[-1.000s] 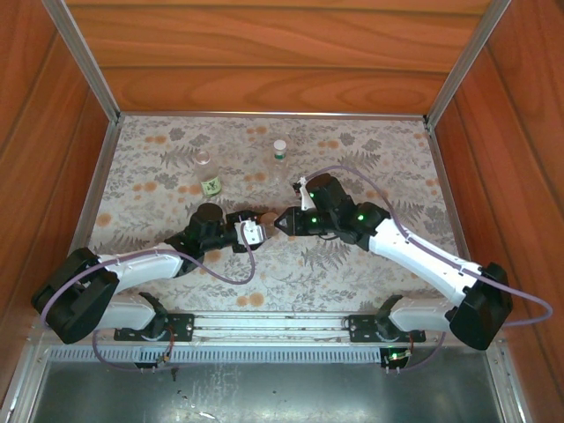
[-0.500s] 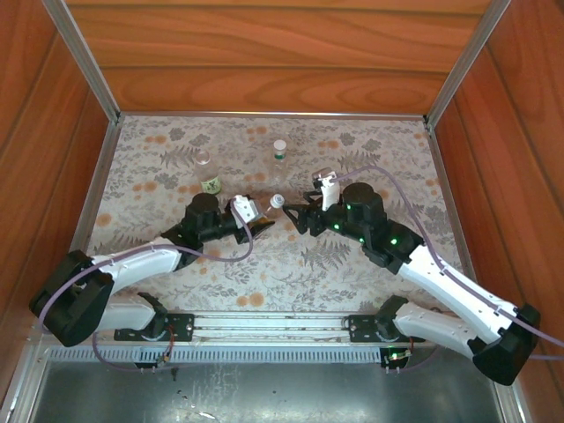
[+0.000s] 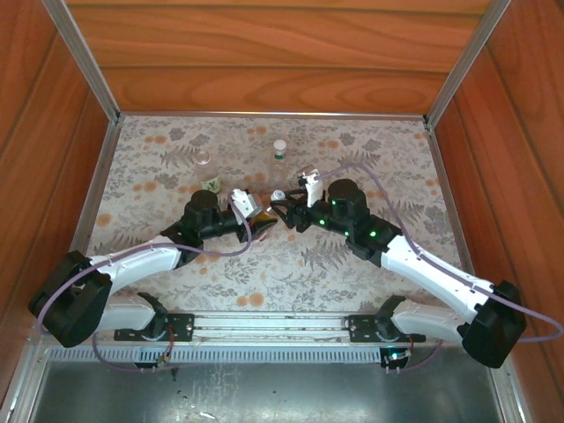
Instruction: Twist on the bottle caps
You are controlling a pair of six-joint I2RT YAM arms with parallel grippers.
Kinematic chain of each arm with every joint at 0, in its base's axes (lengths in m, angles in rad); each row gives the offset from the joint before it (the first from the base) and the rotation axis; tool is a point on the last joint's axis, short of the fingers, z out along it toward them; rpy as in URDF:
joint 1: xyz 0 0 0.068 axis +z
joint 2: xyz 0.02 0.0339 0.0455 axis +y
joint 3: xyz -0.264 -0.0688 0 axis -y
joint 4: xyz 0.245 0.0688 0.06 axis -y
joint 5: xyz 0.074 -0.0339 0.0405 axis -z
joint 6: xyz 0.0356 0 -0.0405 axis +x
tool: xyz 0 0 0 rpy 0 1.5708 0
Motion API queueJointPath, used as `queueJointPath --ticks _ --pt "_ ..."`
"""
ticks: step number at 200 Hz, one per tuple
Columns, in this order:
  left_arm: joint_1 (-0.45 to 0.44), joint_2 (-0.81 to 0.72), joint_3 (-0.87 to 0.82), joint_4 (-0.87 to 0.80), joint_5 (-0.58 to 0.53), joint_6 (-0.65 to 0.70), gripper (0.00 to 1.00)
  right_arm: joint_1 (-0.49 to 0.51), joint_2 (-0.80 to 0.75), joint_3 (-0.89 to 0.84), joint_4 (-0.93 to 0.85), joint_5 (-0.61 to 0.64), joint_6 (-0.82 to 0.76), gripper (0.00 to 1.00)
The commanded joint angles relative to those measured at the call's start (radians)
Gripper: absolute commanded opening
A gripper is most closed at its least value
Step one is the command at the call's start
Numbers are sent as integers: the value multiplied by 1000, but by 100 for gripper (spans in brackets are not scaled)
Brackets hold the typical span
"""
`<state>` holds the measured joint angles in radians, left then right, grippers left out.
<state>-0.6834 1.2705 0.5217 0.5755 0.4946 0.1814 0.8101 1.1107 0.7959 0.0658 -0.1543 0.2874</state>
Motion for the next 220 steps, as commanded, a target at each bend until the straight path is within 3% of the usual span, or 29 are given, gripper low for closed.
queueJointPath --ticks 1,40,70,92,109,120,157,220 --pt "0 9 28 4 31 -15 61 -6 22 13 54 -52 18 47" --pt "-1 0 18 5 19 -3 61 -6 20 15 43 -43 16 33" --pt "0 0 13 4 10 0 67 -6 5 8 35 -19 4 33" --pt "0 -7 5 5 -3 -8 76 -9 -1 7 10 32 -25 33" --pt "-1 -31 -16 4 -31 -18 94 -30 0 4 -12 103 -52 32" --pt "-1 -55 -32 4 -65 -28 100 -54 13 9 -24 140 -80 32" --pt "-4 -128 -98 9 -241 -78 100 -155 135 80 -38 260 -194 32" --pt "-9 -216 -214 86 -516 -179 100 -306 485 341 40 290 -290 33"
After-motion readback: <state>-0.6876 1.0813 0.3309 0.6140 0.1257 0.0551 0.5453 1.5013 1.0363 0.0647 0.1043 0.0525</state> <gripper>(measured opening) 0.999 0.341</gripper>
